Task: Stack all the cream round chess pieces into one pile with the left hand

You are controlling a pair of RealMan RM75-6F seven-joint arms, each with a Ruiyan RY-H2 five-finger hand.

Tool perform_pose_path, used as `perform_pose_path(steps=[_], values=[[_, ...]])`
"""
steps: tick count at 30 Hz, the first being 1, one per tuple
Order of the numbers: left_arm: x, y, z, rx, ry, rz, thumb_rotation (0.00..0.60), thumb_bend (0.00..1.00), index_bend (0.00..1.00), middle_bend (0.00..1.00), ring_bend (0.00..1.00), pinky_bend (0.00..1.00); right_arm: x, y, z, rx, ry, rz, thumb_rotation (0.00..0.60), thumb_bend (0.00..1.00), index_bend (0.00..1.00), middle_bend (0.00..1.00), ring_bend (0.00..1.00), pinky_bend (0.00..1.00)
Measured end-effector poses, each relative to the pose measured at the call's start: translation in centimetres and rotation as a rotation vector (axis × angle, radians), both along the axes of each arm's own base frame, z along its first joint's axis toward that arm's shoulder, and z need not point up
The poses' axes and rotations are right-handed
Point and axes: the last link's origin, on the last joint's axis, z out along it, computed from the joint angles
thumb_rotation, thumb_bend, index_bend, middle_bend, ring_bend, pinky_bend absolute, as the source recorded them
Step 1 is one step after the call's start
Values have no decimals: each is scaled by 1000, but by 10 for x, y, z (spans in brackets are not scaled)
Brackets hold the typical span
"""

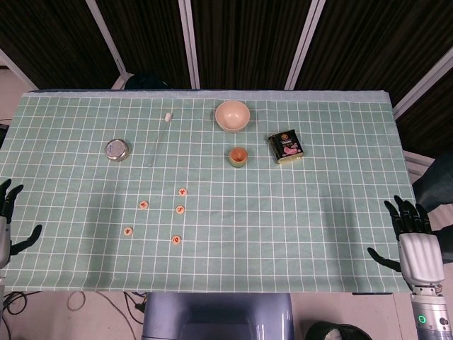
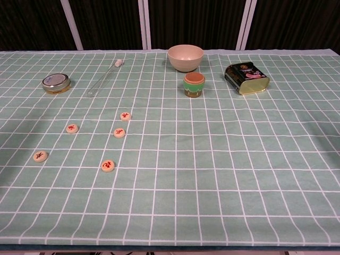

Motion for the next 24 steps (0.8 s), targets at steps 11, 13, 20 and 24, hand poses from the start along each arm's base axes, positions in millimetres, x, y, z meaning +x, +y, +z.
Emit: perform_pose_path(steps=[11,13,20,24], values=[[3,6,-10,-68,24,-29,600,216,213,0,0,0,-1,1,2,-6,-14,-11,600,233,90,14,1,0],[4,10,-14,-96,37,-38,600,216,225,0,0,0,0,1,1,-4,-14,-11,600,233,89,13,1,0],[12,35,-41,-259,114,-67,600,220,273,0,0,0,0,1,1,-7,-17,-16,600,232,90,14,2,0],[21,52,-66,-361,176,-84,600,223,298,0,0,0,-1,1,2,-9,-20,-22,600,232,89,14,1,0]])
